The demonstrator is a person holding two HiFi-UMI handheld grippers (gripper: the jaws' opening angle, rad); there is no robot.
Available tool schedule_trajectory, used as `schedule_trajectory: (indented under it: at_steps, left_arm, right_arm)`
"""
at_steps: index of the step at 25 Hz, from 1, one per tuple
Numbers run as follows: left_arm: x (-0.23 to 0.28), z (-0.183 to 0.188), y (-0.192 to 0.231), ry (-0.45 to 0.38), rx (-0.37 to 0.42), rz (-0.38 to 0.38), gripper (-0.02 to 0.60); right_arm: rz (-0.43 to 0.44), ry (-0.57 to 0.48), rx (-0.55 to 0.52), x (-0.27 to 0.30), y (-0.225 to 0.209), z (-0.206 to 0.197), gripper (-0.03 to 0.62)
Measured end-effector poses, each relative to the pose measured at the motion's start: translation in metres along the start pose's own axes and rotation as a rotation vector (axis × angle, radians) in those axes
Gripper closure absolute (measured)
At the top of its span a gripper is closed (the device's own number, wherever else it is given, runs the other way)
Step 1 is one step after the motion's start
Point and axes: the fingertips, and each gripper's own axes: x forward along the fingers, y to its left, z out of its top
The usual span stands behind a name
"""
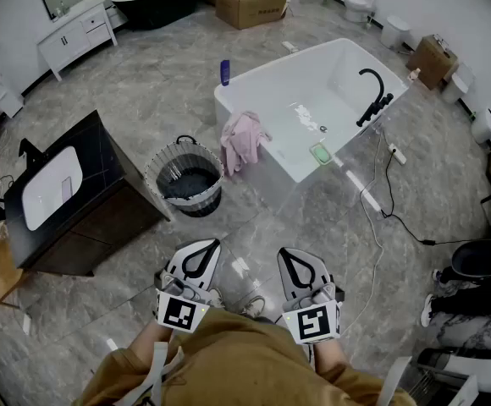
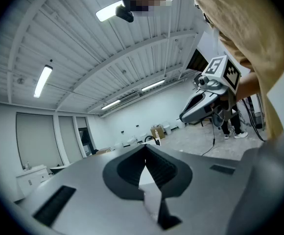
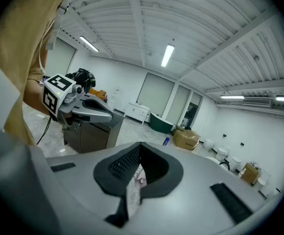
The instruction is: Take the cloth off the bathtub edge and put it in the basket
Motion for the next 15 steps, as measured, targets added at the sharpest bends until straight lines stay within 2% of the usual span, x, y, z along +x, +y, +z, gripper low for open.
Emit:
schedule_trajectory:
  at_steps: [3,9,13,15]
  left_arm:
    - [0.0,0.006,-0.002,-0.013,0.004,-0.002,0.575]
    - [0.009,0.017,-0.015,-0.02,-0.014,0.003,0.575]
    - [0.022,0.034,-0.025,-0.119,-0.005,0.04,0.575]
    - [0.034,0.037,-0.021,-0.118,0.03,0.046,0.575]
  right_arm:
    - [0.001,0.041,0.004,-0.007,0.001,-0.006,0.588]
    - [0.011,0.021,0.01,-0.018,-0.004,-0.015,0.588]
    - [-0.007,0.018,0.101,-0.028,-0.021,-0.033,0.588]
    - [-0.032,0.016,0.066,-0.025,-0.038,-0.036,0.588]
